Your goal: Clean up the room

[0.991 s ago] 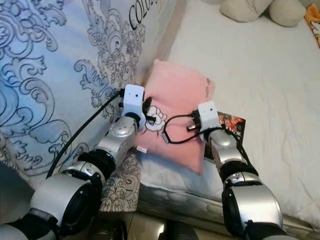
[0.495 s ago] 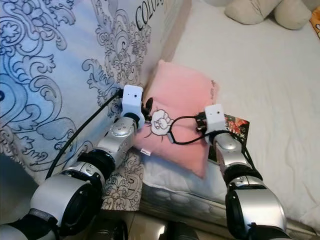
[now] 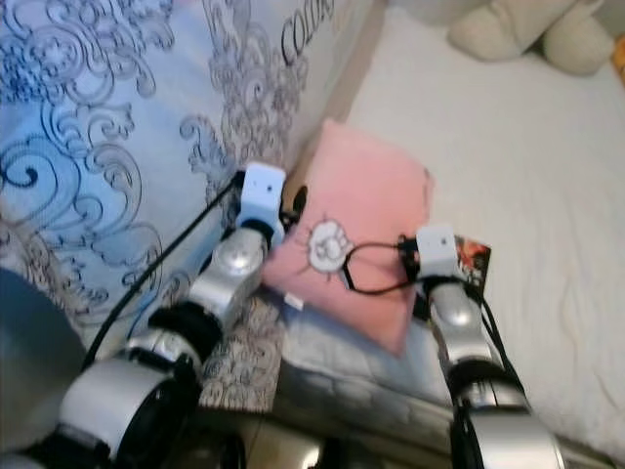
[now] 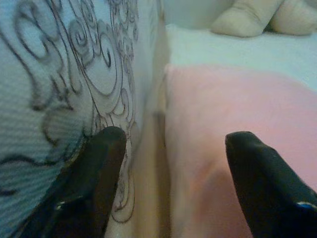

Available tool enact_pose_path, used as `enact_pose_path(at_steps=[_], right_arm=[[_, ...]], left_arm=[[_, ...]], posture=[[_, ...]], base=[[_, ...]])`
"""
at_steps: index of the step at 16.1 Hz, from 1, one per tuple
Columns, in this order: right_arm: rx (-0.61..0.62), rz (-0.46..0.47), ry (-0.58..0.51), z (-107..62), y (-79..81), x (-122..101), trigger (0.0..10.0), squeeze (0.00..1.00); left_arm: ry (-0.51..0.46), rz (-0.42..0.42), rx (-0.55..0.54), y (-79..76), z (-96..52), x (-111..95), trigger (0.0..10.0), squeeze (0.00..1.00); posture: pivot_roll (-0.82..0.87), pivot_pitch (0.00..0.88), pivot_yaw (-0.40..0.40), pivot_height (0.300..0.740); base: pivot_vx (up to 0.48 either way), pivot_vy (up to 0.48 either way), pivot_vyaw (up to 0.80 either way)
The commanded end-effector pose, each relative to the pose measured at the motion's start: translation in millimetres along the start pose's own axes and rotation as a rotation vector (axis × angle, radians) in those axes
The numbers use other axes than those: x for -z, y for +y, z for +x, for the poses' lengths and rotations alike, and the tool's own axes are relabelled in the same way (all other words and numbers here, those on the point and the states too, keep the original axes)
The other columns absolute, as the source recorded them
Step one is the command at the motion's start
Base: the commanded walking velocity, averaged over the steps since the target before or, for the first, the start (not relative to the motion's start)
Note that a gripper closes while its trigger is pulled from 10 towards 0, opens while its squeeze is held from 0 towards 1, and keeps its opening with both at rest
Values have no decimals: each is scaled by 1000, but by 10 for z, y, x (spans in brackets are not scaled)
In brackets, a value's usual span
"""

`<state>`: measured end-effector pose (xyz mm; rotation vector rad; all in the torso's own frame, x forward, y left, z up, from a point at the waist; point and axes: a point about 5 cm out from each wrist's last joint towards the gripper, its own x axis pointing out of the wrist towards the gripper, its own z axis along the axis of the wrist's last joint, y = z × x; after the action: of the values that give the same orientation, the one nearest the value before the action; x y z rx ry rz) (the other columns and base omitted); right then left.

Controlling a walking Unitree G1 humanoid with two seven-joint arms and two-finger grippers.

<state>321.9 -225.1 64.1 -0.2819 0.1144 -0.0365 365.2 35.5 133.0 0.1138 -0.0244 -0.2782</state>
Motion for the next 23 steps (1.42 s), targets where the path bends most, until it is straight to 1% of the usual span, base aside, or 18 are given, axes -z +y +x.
enact_pose_path(at_steps=[1, 2, 3, 4, 5, 6, 8, 10, 11, 12, 13, 16, 18, 21, 23], right_arm=[[30, 10, -46, -45, -28, -21, 10000, 1000], [56, 31, -98, -150, -43, -18, 10000, 1000], [70, 46, -115, -199, -51, -15, 10000, 1000], [101, 74, -136, -297, -65, -3, 10000, 1000], [138, 108, -164, -428, -82, -10, 10000, 1000], [150, 120, -173, -469, -89, -20, 10000, 1000], [161, 129, -185, -583, -81, -37, 10000, 1000], [171, 138, -160, -591, -57, -17, 10000, 1000], [176, 113, -137, -549, -31, -33, 10000, 1000], [180, 111, -134, -523, -29, -53, 10000, 0], [181, 116, -135, -514, -29, -62, 10000, 0], [140, 135, -118, -434, 9, -94, 10000, 0], [131, 149, -101, -410, 36, -89, 10000, 0], [95, 142, -71, -447, 111, -38, 10000, 0], [91, 143, -48, -480, 109, 23, 10000, 0]], left_arm=[[-33, 31, 20, -9, -19, -33, 10000, 1000], [-56, 68, 38, -1, -63, -24, 10000, 1000], [-59, 81, 44, 5, -83, -12, 10000, 1000], [-63, 92, 51, 36, -130, 18, 10000, 1000], [-54, 84, 43, 126, -208, 72, 10000, 1000], [-50, 77, 39, 158, -233, 86, 10000, 1000], [-56, 70, 22, 270, -340, 108, 10000, 1000], [-36, 38, 16, 295, -374, 147, 10000, 1000], [-63, 17, 15, 288, -373, 110, 10000, 0], [-45, -16, 21, 276, -357, 125, 10000, 0], [-35, -32, 24, 271, -349, 132, 10000, 0], [-33, -78, 3, 242, -283, 78, 10000, 0], [-41, -71, 7, 229, -268, 58, 10000, 0], [-41, -78, 16, 214, -265, 58, 10000, 0], [-54, -82, 38, 177, -265, 41, 10000, 0]], posture=[[56, 0, -55, 740], [56, 0, -60, 740], [55, 0, -63, 740], [51, 0, -66, 740], [59, 0, -73, 740], [61, 0, -74, 740], [85, 0, -78, 740], [86, 0, -77, 740], [78, 0, -76, 740], [71, 0, -73, 740], [68, 0, -73, 740], [30, 0, -53, 740], [21, 0, -50, 740], [12, 0, -47, 740], [7, 0, -38, 740]], base=[[0, 0, 0], [0, 0, 0], [0, 0, 0], [0, 0, 0], [0, 0, 0], [0, 0, 0], [0, 0, 0], [0, 0, 0], [0, 0, 0], [0, 0, 0], [0, 0, 0], [0, -475, 0], [0, -472, 0], [0, -472, 0], [0, -472, 0]])
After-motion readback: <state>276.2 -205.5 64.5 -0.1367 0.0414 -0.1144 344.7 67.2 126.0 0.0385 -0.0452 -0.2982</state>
